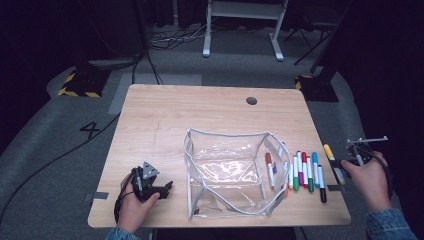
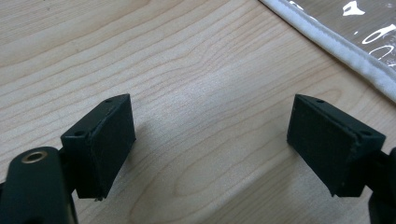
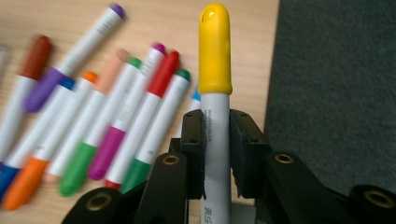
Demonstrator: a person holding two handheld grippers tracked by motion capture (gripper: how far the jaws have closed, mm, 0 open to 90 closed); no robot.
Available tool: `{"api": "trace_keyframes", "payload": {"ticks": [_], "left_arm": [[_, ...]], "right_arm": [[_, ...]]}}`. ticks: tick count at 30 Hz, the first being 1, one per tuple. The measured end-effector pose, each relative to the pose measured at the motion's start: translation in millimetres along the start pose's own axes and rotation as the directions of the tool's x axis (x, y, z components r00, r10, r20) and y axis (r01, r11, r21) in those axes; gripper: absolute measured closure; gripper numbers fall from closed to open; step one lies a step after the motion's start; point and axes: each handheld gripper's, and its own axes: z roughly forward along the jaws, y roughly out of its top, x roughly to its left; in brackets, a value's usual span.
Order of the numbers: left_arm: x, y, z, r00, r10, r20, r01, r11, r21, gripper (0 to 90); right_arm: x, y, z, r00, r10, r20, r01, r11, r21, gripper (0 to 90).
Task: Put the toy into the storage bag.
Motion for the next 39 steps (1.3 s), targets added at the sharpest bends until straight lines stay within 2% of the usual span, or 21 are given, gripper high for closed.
{"api": "trace_keyframes", "payload": {"ticks": [5,7,10,12,15,19,26,28,36,39], "left_arm": [[0.0,0.0,0.0,1.0,0.002,0.0,-0.002,1.0,0.0,15.3],[-0.1,0.0,0.1,1.0,0.002,0.002,-0.002,1.0,0.0,15.3],[0.0,0.0,0.1,1.0,0.002,0.002,-0.002,1.0,0.0,15.3],[0.0,0.0,0.1,1.0,0.002,0.002,-0.002,1.0,0.0,15.3],[0.1,0.0,0.1,1.0,0.002,0.003,-0.002,1.0,0.0,15.3],[1.0,0.2,0.7,0.9999,0.009,0.008,-0.009,1.0,-0.004,15.2],[1.1,0.3,0.5,0.9999,0.009,0.009,-0.009,1.0,-0.002,15.3],[1.1,0.3,0.5,0.9999,0.009,0.009,-0.009,1.0,-0.002,15.2],[1.0,0.2,0.6,0.9999,0.008,0.008,-0.008,1.0,-0.004,15.3],[1.1,0.2,0.5,0.9999,0.011,0.007,-0.011,0.9999,-0.003,15.3]], "right_arm": [[13.8,17.3,-26.7,0.9978,-0.057,-0.034,0.055,0.997,-0.059,76.9],[21.9,24.2,-36.3,0.9951,-0.087,-0.047,0.083,0.993,-0.081,76.9],[36.9,35.0,-50.6,0.9881,-0.124,-0.091,0.114,0.987,-0.11,76.9],[49.8,43.6,-62.2,0.9796,-0.174,-0.101,0.159,0.978,-0.137,76.9],[67.2,53.6,-74.9,0.9677,-0.222,-0.12,0.201,0.966,-0.16,76.9],[94.9,67.2,-88.8,0.9456,-0.284,-0.158,0.254,0.949,-0.188,76.9],[149.8,82.0,-106.3,0.8926,-0.399,-0.209,0.36,0.911,-0.204,76.9],[166.5,83.3,-110.3,0.8712,-0.439,-0.22,0.399,0.894,-0.203,76.9],[228.9,77.5,-112.1,0.7685,-0.556,-0.317,0.521,0.831,-0.194,76.9],[247.7,74.1,-108.3,0.7276,-0.593,-0.346,0.568,0.803,-0.182,76.9]]}}
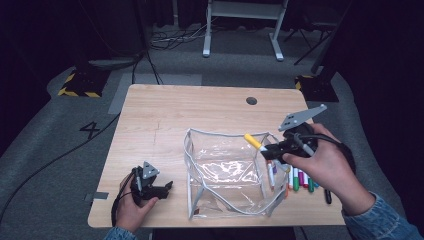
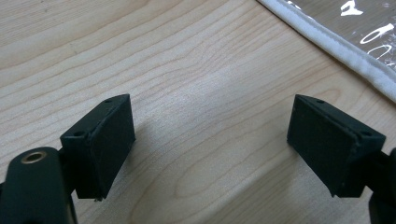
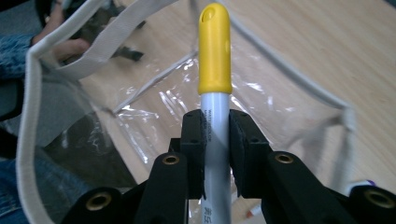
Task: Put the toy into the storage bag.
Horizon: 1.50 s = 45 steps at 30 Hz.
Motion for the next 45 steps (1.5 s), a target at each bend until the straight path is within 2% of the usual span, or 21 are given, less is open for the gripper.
{"api": "trace_keyframes", "payload": {"ticks": [3,6,13,19,22,26,27,33,37,40,45], "left_arm": [[0.0,0.0,0.0,1.0,0.001,0.0,-0.001,1.0,0.0,15.3],[0.1,0.0,0.0,1.0,0.001,0.0,-0.001,1.0,0.0,15.3],[0.1,0.1,-0.1,1.0,0.0,0.001,0.0,1.0,0.001,15.3],[0.2,0.1,-0.1,1.0,0.0,0.001,0.0,1.0,0.002,15.3],[0.2,0.1,-0.1,1.0,0.0,0.001,0.0,1.0,0.002,15.3],[0.2,0.1,-0.1,1.0,0.0,0.001,0.0,1.0,0.001,15.3],[0.2,0.1,-0.1,1.0,0.0,0.001,0.0,1.0,0.001,15.3],[0.2,0.1,-0.2,1.0,0.0,0.001,0.0,1.0,0.002,15.3],[0.2,0.1,-0.2,1.0,0.0,0.001,0.0,1.0,0.001,15.3],[0.2,0.0,-0.1,1.0,0.0,0.001,0.0,1.0,0.001,15.3],[0.2,0.1,-0.2,1.0,0.0,0.001,0.0,1.0,0.001,15.3]], "right_arm": [[12.2,5.3,11.8,0.9985,-0.042,-0.034,0.043,0.998,0.035,76.9],[21.9,8.9,25.7,0.9957,-0.065,-0.066,0.07,0.994,0.08,76.9],[36.9,16.1,55.9,0.9847,-0.131,-0.115,0.149,0.974,0.169,76.9],[44.3,20.6,81.6,0.973,-0.176,-0.149,0.209,0.948,0.241,76.9],[44.8,22.1,93.6,0.9703,-0.184,-0.157,0.222,0.936,0.275,76.9],[45.4,21.8,109.5,0.9658,-0.197,-0.168,0.244,0.912,0.33,76.9],[45.1,21.3,113.2,0.9621,-0.211,-0.173,0.26,0.904,0.341,76.8],[44.4,17.7,132.9,0.9589,-0.204,-0.197,0.267,0.885,0.382,76.8],[44.0,13.6,144.9,0.953,-0.21,-0.218,0.286,0.864,0.416,76.8],[43.8,9.5,152.2,0.9536,-0.196,-0.229,0.28,0.858,0.432,76.8],[44.4,2.6,162.7,0.9497,-0.189,-0.25,0.29,0.833,0.471,76.7]]}}
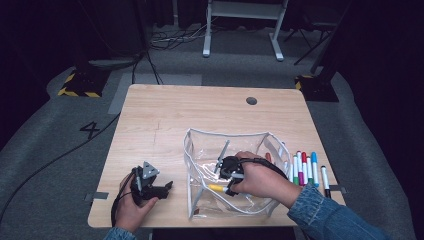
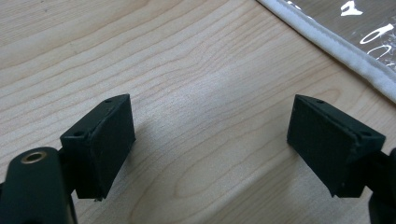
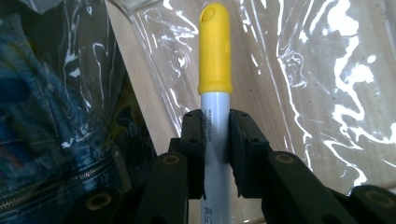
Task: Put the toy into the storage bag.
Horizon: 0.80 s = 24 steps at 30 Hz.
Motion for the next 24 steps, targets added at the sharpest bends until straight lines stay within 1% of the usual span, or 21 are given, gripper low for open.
{"api": "trace_keyframes", "payload": {"ticks": [2,5,8,10,12,14,15,17,19,20,21,23,24], "left_arm": [[-0.2,-0.1,0.1,1.0,-0.003,0.0,0.003,1.0,-0.001,15.3],[-0.2,-0.1,0.0,1.0,-0.004,0.001,0.004,1.0,0.0,15.3],[-0.2,-0.1,0.0,1.0,-0.003,0.0,0.003,1.0,0.0,15.3],[0.0,0.0,0.0,1.0,0.0,0.0,0.0,1.0,0.0,15.3],[0.0,0.0,0.0,1.0,0.0,0.0,0.0,1.0,-0.001,15.3],[0.0,0.0,0.0,1.0,0.0,0.0,0.0,1.0,0.0,15.3],[0.0,0.0,0.0,1.0,0.0,0.0,0.0,1.0,0.0,15.3],[0.0,0.0,0.0,1.0,0.0,0.0,0.0,1.0,0.0,15.3],[-0.1,0.0,0.0,1.0,0.0,0.0,0.0,1.0,0.0,15.3],[-0.1,0.0,0.0,1.0,0.0,0.0,0.0,1.0,0.0,15.3],[-0.1,0.0,0.0,1.0,0.0,0.0,0.0,1.0,0.0,15.3],[0.0,0.0,0.0,1.0,0.0,0.0,0.0,1.0,0.0,15.3],[-0.1,0.0,0.0,1.0,0.0,0.0,0.0,1.0,0.0,15.3]], "right_arm": [[0.6,0.3,3.7,0.9997,-0.023,-0.009,0.023,1.0,0.009,76.7],[1.3,1.1,8.4,0.9992,-0.038,-0.011,0.038,0.999,0.027,76.7],[2.1,1.6,12.2,0.9988,-0.043,-0.022,0.044,0.998,0.051,76.6],[2.4,1.8,12.9,0.9985,-0.043,-0.033,0.045,0.998,0.053,74.3],[2.6,1.8,13.0,0.9987,-0.036,-0.036,0.037,0.999,0.03,68.1],[2.5,1.7,10.9,0.9996,-0.014,-0.025,0.014,1.0,0.005,63.2],[2.0,1.5,8.7,0.9999,-0.006,-0.014,0.006,1.0,-0.027,60.7],[2.5,1.4,-1.0,0.9999,0.006,0.011,-0.005,0.996,-0.087,56.8],[2.6,0.9,-15.4,0.9993,0.023,0.028,-0.018,0.986,-0.165,54.6],[2.9,0.4,-23.2,0.9988,0.036,0.034,-0.028,0.978,-0.209,53.4],[2.3,-0.5,-30.9,0.9982,0.034,0.049,-0.021,0.967,-0.254,53.2],[1.8,-3.8,-47.5,0.9954,0.059,0.075,-0.032,0.947,-0.318,52.9],[0.8,-6.2,-55.2,0.9935,0.074,0.086,-0.04,0.935,-0.353,52.7]]}}
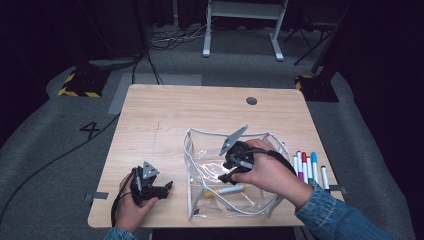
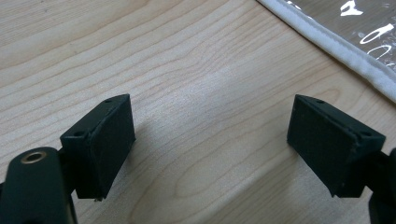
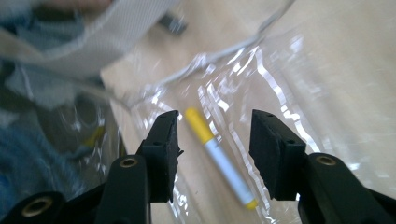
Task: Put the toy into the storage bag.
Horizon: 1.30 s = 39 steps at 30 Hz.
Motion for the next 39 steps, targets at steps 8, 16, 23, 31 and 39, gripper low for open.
{"api": "trace_keyframes", "payload": {"ticks": [8,16,23,31,39], "left_arm": [[-0.4,-0.3,-0.3,1.0,-0.003,0.0,0.003,1.0,0.002,15.3],[-0.3,-0.3,-0.6,1.0,-0.002,0.002,0.002,1.0,0.005,15.3],[-0.3,-0.3,-0.7,1.0,-0.003,0.002,0.003,1.0,0.005,15.3],[-0.2,-0.3,-0.7,1.0,-0.002,0.002,0.002,1.0,0.005,15.3],[-0.3,-0.3,-0.6,1.0,-0.003,0.002,0.003,1.0,0.004,15.3]], "right_arm": [[-20.0,-17.8,-55.3,0.9881,0.102,0.115,-0.081,0.981,-0.176,51.6],[-51.1,-60.6,-96.4,0.9489,0.255,0.185,-0.203,0.943,-0.263,52.5],[-78.9,-110.7,-118.9,0.8839,0.404,0.235,-0.326,0.893,-0.311,52.4],[-106.2,-175.7,-128.1,0.7875,0.547,0.283,-0.451,0.825,-0.34,52.2],[-126.7,-243.2,-112.2,0.6711,0.67,0.317,-0.6,0.742,-0.298,51.4]]}}
